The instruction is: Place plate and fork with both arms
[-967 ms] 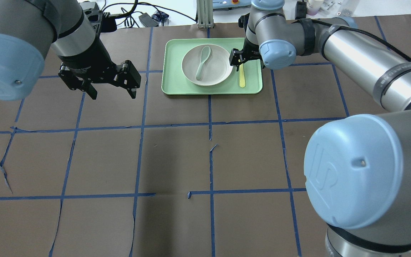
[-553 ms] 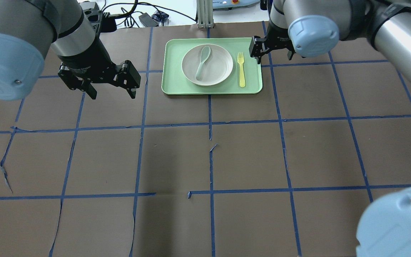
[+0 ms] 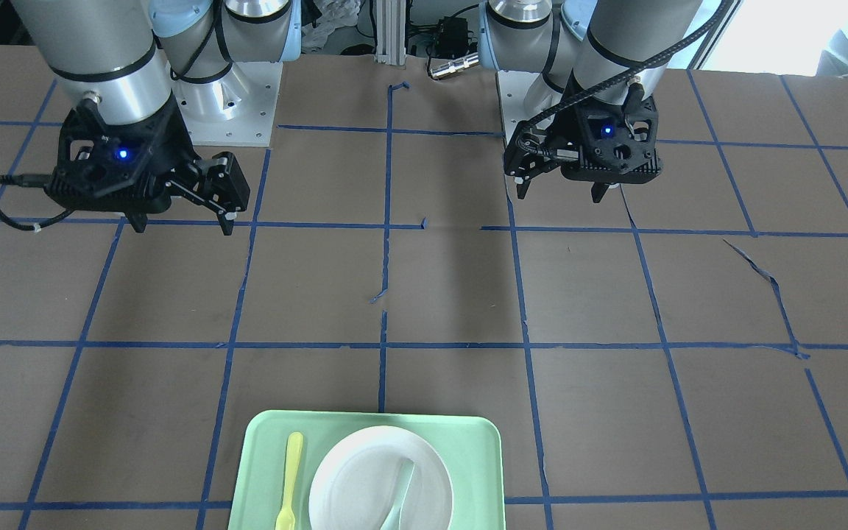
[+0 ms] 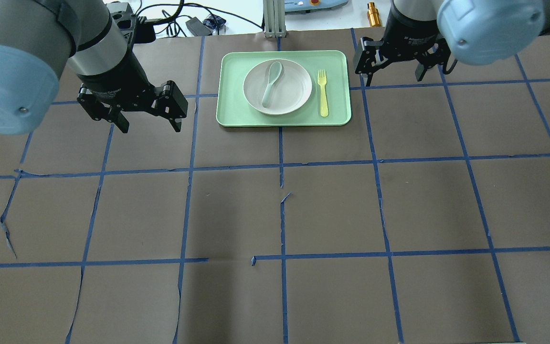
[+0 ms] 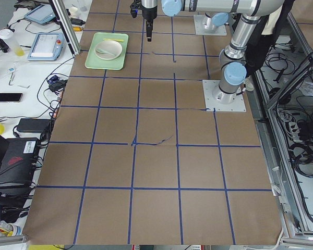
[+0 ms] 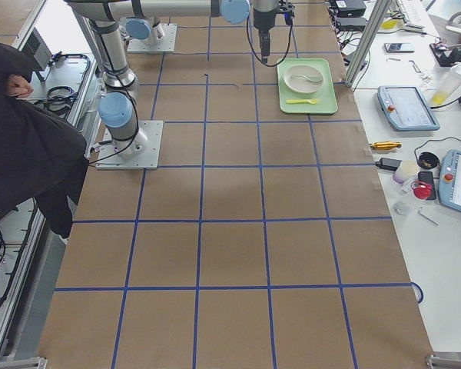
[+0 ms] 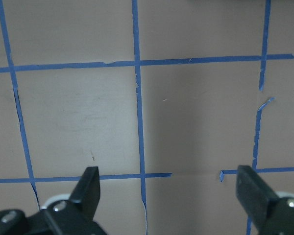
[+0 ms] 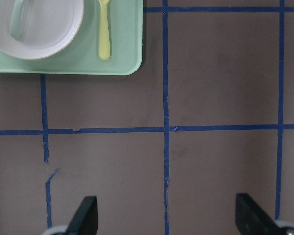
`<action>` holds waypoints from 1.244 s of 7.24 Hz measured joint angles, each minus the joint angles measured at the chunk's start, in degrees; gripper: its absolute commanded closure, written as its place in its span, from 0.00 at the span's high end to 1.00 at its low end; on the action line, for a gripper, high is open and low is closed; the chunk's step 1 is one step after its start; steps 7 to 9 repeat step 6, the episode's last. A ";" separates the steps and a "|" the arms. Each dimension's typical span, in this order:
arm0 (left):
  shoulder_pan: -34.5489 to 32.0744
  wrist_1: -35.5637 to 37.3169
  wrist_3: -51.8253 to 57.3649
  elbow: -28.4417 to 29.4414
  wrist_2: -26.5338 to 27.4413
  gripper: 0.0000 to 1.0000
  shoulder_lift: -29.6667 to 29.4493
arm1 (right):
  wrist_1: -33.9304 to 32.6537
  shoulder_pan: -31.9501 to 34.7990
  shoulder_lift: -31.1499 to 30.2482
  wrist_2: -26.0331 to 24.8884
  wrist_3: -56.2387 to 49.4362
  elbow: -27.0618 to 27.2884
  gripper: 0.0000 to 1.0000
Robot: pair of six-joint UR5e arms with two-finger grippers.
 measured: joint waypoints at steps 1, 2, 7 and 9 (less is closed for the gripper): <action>0.00 0.00 0.11 0.12 -0.05 1.00 -0.01 | 0.13 -0.01 -1.93 1.23 0.54 2.28 1.00; 0.00 0.00 0.16 0.22 -0.10 1.00 -0.04 | 0.08 -0.01 -3.26 1.81 0.69 4.15 1.00; 0.03 0.02 -0.04 0.39 -0.16 1.00 -0.12 | 0.57 0.20 -4.25 1.44 1.14 5.55 1.00; 0.03 0.02 -0.04 0.39 -0.16 1.00 -0.12 | 0.57 0.20 -4.25 1.44 1.14 5.55 1.00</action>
